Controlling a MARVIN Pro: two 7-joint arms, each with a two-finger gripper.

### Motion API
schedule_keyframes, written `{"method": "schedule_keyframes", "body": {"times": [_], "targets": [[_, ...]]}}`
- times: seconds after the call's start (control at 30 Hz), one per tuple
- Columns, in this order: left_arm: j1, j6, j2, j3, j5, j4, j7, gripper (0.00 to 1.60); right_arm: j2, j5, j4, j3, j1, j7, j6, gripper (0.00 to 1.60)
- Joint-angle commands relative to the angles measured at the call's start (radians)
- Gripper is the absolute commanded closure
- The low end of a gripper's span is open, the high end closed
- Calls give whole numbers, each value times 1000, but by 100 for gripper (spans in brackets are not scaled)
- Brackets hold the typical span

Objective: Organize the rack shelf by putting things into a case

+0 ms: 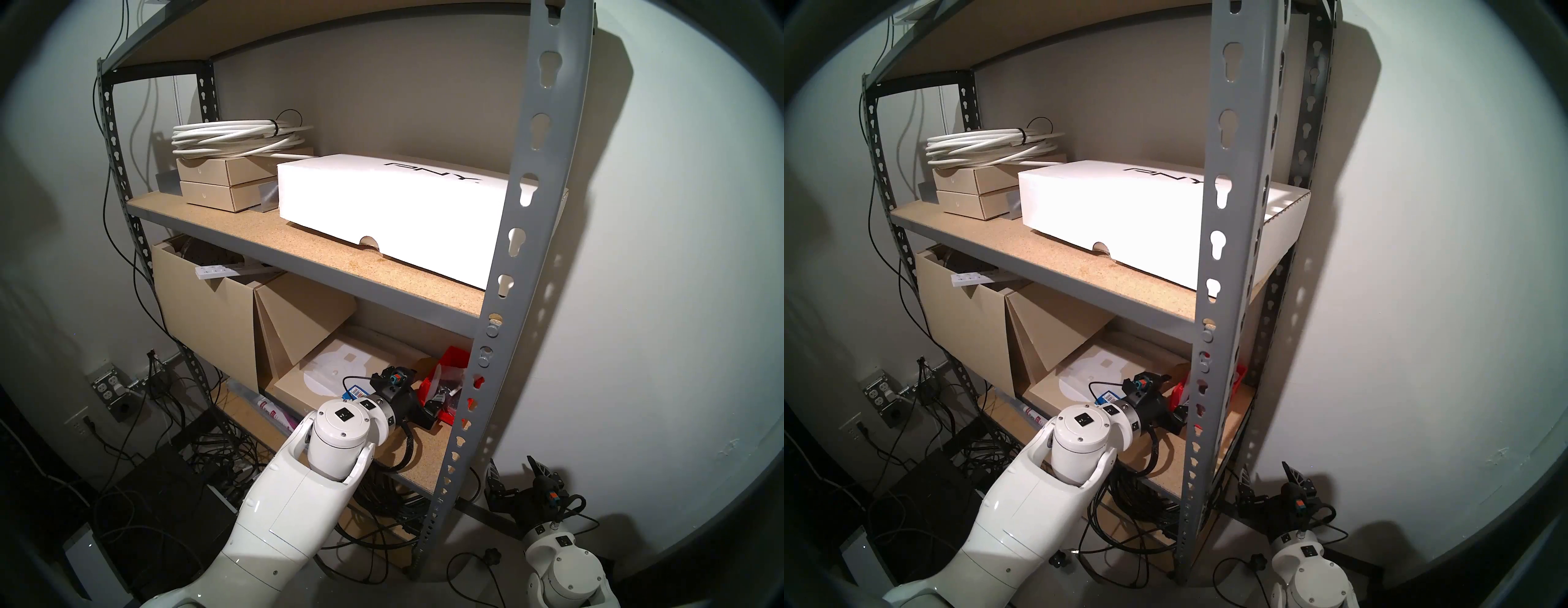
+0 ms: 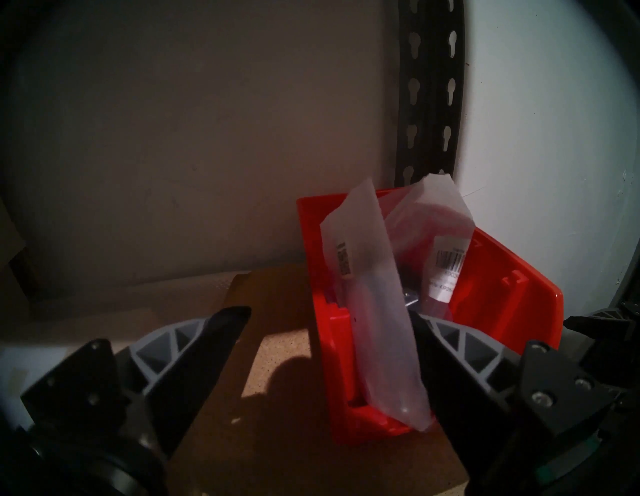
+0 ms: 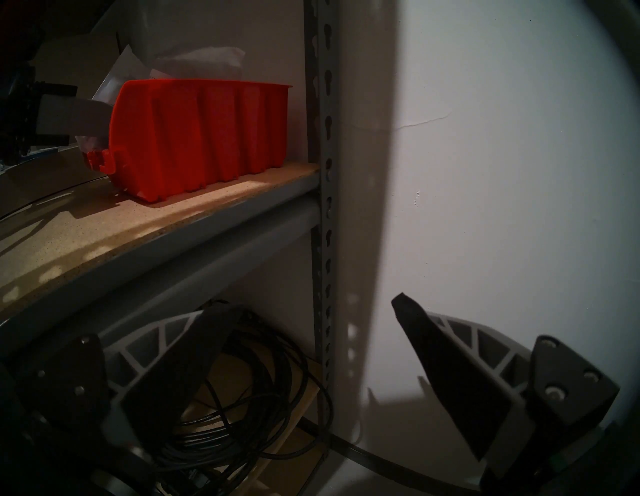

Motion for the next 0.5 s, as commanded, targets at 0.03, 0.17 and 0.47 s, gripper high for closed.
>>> {"method": "schedule_keyframes", "body": {"times": [0.03, 0.17, 0.47], "targets": [[-37, -11, -17, 4, -4, 2, -6, 38, 0, 0, -19, 0, 1, 0, -2, 0], [-38, -14, -17, 9, -3, 17, -3, 39, 0, 0, -19, 0, 1, 0, -1, 0], [-42, -13, -14, 13, -6, 24, -4, 80, 0, 0, -19, 0, 1, 0, -1, 0]]}}
